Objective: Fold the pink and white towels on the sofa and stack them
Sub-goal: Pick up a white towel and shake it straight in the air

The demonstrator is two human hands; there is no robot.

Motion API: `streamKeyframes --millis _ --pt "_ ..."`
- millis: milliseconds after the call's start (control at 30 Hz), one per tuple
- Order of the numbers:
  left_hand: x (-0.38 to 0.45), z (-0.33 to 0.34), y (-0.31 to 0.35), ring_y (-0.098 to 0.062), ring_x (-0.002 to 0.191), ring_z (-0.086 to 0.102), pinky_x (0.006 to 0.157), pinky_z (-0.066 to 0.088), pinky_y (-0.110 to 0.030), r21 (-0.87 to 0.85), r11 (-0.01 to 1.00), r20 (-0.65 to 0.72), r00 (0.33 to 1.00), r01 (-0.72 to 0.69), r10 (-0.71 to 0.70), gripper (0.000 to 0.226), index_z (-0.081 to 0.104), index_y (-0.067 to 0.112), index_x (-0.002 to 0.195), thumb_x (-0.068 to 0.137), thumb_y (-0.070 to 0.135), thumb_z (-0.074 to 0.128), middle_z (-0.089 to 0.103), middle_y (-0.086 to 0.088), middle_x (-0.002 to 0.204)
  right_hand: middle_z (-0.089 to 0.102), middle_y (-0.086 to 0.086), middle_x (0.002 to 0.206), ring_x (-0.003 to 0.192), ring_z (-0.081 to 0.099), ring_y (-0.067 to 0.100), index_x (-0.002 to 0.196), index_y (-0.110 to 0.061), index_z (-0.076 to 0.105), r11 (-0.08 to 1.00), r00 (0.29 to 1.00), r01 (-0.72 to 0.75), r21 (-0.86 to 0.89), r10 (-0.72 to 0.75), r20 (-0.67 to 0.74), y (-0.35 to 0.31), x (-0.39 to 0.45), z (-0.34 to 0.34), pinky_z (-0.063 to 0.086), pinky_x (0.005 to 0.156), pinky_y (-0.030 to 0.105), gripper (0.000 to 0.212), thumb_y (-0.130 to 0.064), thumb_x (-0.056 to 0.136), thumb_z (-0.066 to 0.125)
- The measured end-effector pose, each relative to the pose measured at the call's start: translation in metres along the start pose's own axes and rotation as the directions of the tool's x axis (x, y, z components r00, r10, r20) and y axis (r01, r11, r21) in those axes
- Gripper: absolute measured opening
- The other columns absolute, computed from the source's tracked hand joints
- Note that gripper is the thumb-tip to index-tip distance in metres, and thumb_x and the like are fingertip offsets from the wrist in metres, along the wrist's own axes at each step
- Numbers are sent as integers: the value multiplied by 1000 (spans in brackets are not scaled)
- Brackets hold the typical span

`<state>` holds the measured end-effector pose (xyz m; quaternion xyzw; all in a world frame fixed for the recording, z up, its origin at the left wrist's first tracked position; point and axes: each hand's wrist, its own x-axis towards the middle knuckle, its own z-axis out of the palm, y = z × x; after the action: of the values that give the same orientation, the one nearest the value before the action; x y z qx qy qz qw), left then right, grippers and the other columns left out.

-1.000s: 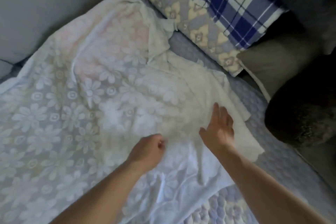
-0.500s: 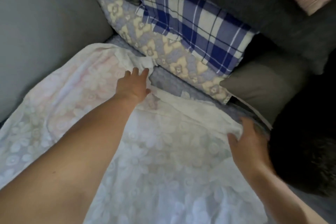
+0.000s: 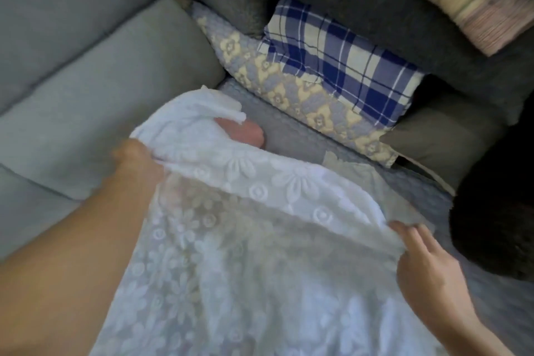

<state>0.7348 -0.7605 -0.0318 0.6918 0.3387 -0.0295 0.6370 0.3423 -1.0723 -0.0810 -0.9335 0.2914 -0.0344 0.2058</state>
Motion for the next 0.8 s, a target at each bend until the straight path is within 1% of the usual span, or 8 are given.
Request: streamKeyframes --millis 100,200,300,367,433,500,667,800 --pt "-13 -112 -65 -24 114 60 81 51 -29 226 946 40 968 232 -247 40 53 9 135 103 24 35 47 -10 151 53 -3 103 67 64 30 118 -23 62 977 970 145 -154 -110 216 -7 -48 27 46 45 36 78 15 50 61" --pt "-13 -194 -141 -29 101 58 104 47 -49 328 801 -67 858 501 -509 18 59 6 96 97 7 41 61 -19 130 48 4 97 74 57 34 110 -6 69 954 960 164 -250 -97 262 -8 -84 50 46 48 39 73 14 40 62" --pt "-22 -236 -197 -31 77 57 76 52 -42 322 690 -52 740 648 -671 14 57 2 90 96 4 45 62 -20 92 54 18 100 80 49 40 113 0 65 952 993 94 -291 -69 96 -4 -106 58 46 63 48 63 -1 52 51" --pt "-18 -246 -219 -29 74 56 67 47 -36 310 712 20 744 630 -668 15 54 4 86 97 10 47 58 -16 85 56 24 102 85 47 42 111 0 65 959 995 -91 -268 96 6 -10 -122 59 44 72 50 54 -7 62 45" --pt "-3 -247 -234 -26 79 59 72 49 -36 294 752 89 767 589 -636 13 58 5 95 98 16 50 61 -14 93 59 24 104 87 49 42 109 -5 67 915 931 -363 -178 365 -24 -25 -136 61 45 77 48 48 -9 68 43" --pt "13 -250 -241 -24 80 60 77 50 -37 267 780 124 782 566 -611 17 59 8 104 97 23 59 62 -12 97 64 21 103 89 55 42 111 -12 64 858 863 -500 -116 504 9 -42 -151 64 48 75 45 56 -16 63 35" --pt "83 -248 -232 -24 96 67 63 54 -33 131 885 115 880 446 -460 55 56 13 132 84 32 75 66 -10 122 62 25 92 84 55 38 109 -10 67 766 763 -630 132 641 -83 -100 -191 64 40 70 41 64 -15 58 30" --pt "110 -238 -204 -14 73 56 66 49 -24 147 923 264 885 356 -384 50 41 4 148 99 14 46 46 -14 152 61 20 98 84 47 29 112 -9 66 779 756 -595 200 626 -190 -137 -225 55 36 72 38 55 -17 70 31"
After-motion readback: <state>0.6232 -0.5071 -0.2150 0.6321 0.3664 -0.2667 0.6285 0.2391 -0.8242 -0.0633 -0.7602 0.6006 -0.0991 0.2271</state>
